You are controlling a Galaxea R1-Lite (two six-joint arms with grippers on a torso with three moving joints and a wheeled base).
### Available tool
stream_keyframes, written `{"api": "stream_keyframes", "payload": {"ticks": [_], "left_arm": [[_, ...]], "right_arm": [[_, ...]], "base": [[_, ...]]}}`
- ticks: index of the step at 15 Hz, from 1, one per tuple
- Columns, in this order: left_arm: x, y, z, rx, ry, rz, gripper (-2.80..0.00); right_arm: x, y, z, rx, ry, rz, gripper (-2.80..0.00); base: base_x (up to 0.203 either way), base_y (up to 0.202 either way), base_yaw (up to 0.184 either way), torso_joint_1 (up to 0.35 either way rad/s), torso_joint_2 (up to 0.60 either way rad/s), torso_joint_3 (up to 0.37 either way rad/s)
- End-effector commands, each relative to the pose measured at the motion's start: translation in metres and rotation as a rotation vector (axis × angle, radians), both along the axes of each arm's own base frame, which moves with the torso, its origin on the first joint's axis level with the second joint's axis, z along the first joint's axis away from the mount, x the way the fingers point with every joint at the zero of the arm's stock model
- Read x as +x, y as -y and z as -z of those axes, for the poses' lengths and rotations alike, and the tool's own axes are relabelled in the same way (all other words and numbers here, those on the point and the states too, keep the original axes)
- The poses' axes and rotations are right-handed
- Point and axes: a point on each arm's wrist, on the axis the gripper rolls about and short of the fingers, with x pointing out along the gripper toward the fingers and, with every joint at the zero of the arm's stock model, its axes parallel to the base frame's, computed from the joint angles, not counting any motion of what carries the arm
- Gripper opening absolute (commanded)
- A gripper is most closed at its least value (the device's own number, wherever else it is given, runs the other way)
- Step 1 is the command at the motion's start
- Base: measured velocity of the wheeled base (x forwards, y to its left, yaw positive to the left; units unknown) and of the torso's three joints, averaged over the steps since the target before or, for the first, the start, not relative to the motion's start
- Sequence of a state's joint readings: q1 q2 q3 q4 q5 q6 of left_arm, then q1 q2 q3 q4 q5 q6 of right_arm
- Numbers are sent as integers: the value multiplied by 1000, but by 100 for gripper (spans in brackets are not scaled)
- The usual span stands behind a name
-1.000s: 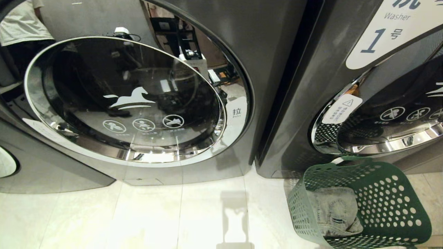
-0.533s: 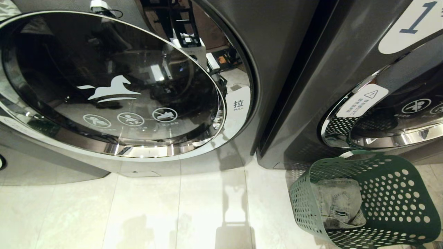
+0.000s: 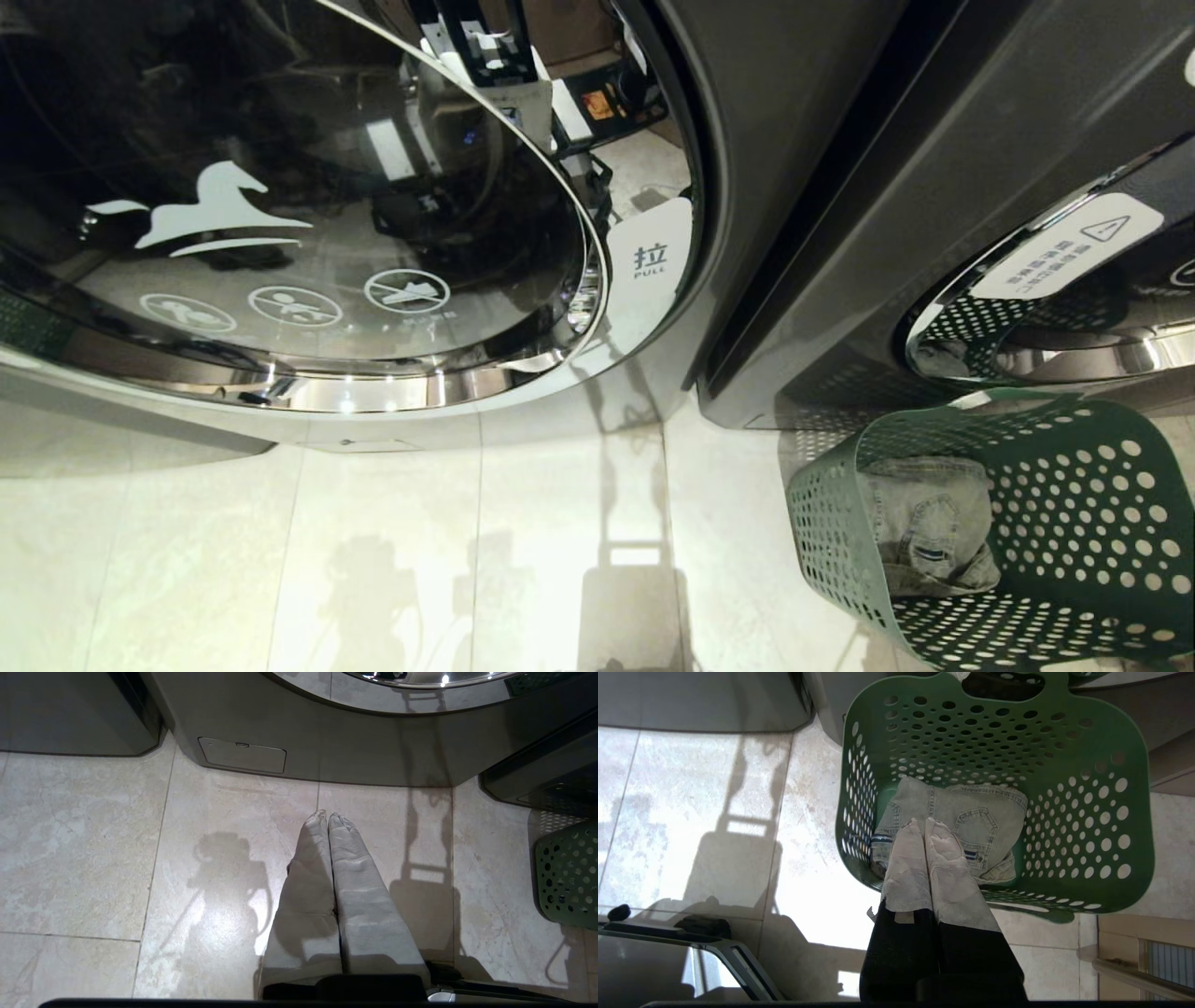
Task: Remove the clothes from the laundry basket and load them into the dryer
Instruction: Take the clothes out of the basket
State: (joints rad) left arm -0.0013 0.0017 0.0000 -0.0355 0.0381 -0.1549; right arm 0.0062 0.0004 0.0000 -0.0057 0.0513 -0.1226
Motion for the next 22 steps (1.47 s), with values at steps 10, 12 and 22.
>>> {"api": "stream_keyframes", "payload": {"ticks": [10, 12, 22], "left_arm": [[2, 0, 9, 2, -34, 0, -280], [2, 0, 9, 1, -34, 0, -280], [2, 0, 9, -5, -32, -1, -280]], "right_arm": [[-3, 0, -8, -39, -2, 3, -280], [-5, 0, -35, -40, -63, 11, -280], [159, 3, -29, 237, -972, 251, -280]], "base": [[0, 0, 0, 2, 2, -91], [0, 0, 0, 0, 0, 0], [0, 0, 0, 0, 0, 0]]}}
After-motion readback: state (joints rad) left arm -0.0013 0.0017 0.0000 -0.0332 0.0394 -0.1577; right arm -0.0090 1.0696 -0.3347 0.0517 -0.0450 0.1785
